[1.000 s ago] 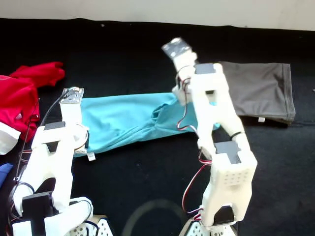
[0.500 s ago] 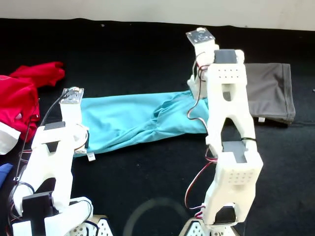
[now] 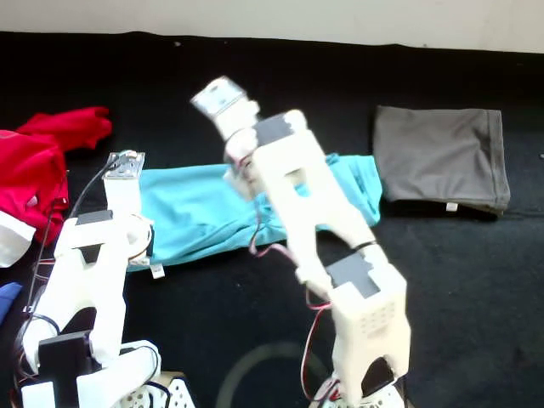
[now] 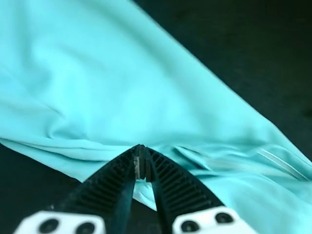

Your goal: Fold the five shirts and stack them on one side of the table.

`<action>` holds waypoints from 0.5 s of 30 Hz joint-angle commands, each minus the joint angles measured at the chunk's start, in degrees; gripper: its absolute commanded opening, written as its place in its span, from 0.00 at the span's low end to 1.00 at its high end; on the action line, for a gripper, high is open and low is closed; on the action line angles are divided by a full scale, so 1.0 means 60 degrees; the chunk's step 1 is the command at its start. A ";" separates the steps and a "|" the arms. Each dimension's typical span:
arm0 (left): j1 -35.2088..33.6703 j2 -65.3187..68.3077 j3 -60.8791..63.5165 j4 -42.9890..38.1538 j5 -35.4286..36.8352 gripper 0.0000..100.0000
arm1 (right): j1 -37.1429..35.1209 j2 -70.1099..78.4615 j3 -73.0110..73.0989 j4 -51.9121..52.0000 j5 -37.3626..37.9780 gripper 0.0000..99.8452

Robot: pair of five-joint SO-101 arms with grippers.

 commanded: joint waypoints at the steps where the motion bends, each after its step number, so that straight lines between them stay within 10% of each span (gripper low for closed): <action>1: -0.0095 0.0051 0.0037 -0.0073 0.0015 0.01 | -0.0271 -0.0037 0.1121 -0.1179 -0.0088 0.01; 15: -0.0095 0.0051 0.0037 -0.0073 0.0015 0.01 | -0.0300 -0.0139 0.2440 -0.0227 -0.0029 0.01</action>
